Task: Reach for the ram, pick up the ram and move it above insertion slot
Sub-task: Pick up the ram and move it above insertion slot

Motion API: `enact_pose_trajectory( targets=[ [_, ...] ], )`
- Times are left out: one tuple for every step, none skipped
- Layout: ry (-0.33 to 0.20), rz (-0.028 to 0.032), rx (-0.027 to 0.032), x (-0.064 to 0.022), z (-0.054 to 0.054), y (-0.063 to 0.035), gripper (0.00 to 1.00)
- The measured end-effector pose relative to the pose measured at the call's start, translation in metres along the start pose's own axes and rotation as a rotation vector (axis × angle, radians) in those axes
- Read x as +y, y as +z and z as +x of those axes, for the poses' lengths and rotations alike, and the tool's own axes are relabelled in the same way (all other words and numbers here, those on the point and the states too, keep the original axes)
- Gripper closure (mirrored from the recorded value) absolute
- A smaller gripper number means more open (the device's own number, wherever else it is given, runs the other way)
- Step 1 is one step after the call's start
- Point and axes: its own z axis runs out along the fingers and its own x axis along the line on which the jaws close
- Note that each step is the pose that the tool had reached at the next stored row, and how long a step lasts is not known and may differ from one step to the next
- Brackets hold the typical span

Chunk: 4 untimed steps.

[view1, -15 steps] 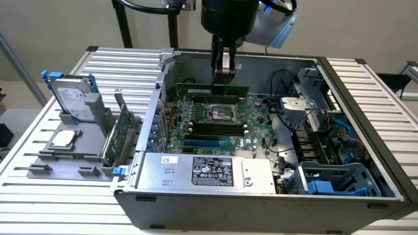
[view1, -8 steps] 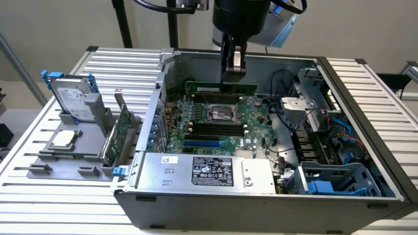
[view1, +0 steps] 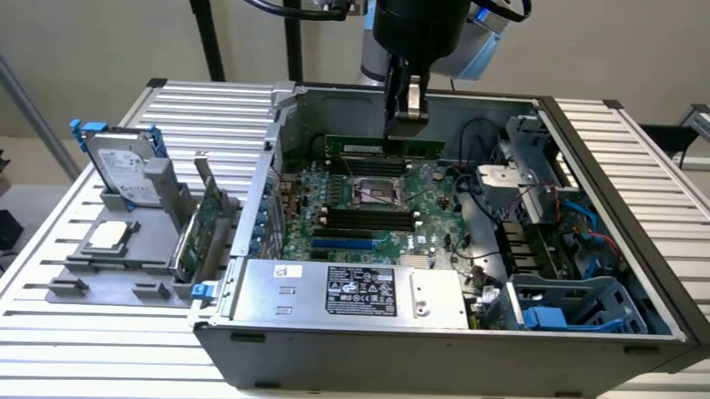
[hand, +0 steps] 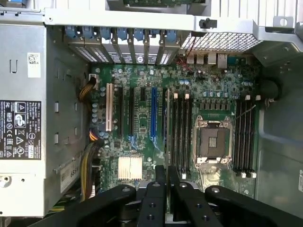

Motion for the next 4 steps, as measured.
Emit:
enact_pose_trajectory(
  targets=[
    [0.000,-0.0002,0.0000,-0.0001,0.0000,0.0000,0.87],
    [0.000,-0.0004,0.0000,-0.0001,0.0000,0.0000,0.87],
    [0.000,-0.0005,0.0000,-0.0001,0.0000,0.0000,0.87],
    [0.000,-0.0005,-0.0001,-0.0001,0.0000,0.0000,0.87]
  ],
)
